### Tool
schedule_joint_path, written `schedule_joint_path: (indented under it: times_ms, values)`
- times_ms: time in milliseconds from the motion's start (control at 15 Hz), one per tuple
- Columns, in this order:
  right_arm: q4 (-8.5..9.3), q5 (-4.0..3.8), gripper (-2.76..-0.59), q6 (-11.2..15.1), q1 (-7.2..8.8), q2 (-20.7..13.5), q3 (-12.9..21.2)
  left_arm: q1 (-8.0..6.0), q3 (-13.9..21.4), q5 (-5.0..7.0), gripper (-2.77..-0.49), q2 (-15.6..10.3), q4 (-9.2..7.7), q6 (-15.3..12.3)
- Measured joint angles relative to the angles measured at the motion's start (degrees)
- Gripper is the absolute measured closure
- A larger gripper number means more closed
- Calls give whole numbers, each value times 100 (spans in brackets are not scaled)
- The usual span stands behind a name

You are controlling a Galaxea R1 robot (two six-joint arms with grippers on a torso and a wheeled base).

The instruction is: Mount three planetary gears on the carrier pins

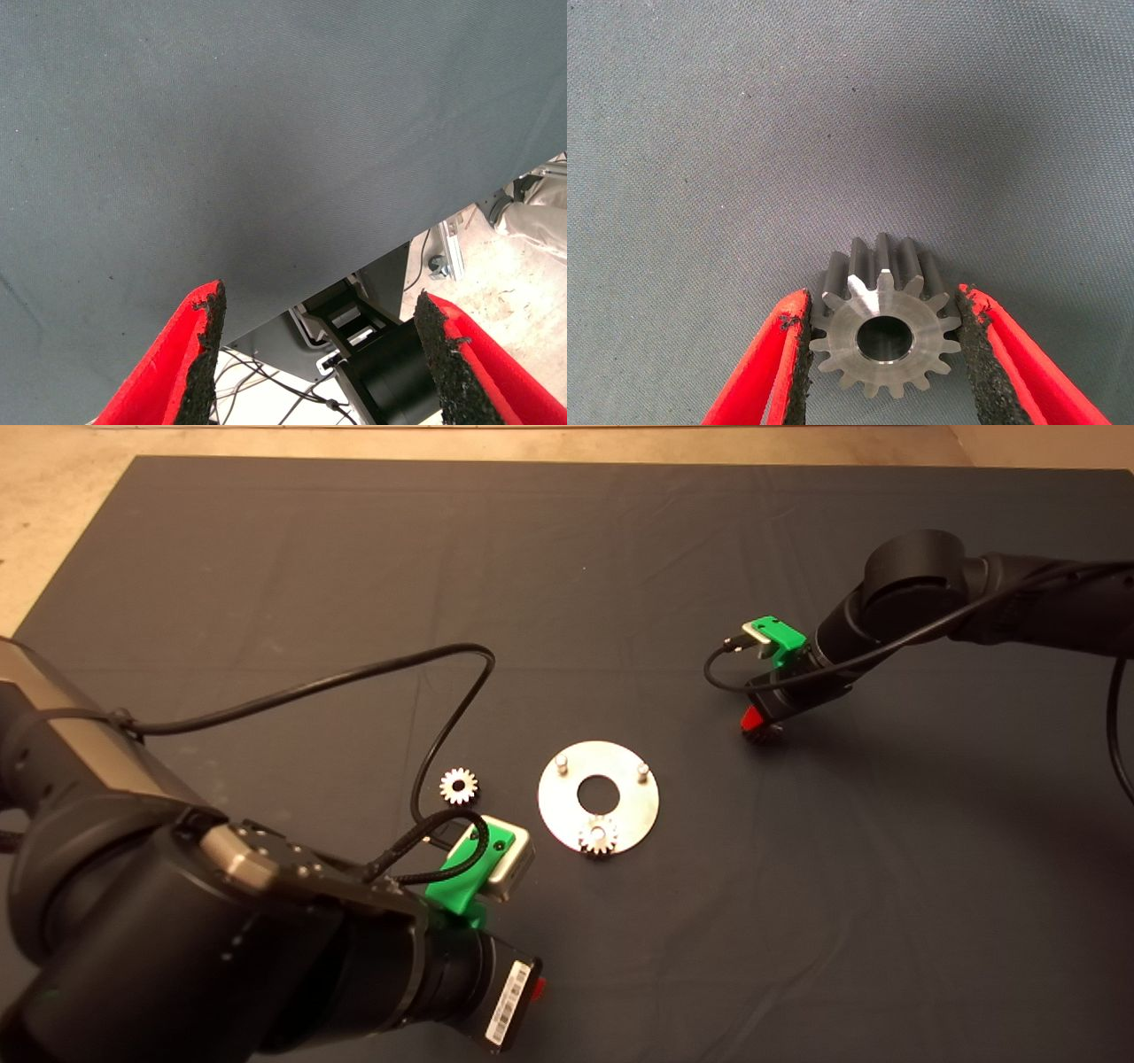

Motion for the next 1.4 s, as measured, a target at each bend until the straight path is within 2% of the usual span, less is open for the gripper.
schedule_joint_path:
  times_ms: [400, 533, 1000, 1200, 1400]
  values:
    - [1, -11, -107, 0, -3, 2, 39, 0, 0, -2, -147, 0, 0, 0]
    - [0, -79, -107, -2, -2, 52, 39, 0, 0, 0, -147, 0, 0, 2]
    - [1, -179, -118, -2, -13, 96, 130, 0, 0, 0, -147, -1, 0, 2]
    - [0, -305, -118, -2, -13, 94, 227, 0, 0, 0, -147, -2, 0, 2]
    - [1, -316, -118, -2, -13, 94, 227, -1, 0, 0, -147, -2, 0, 5]
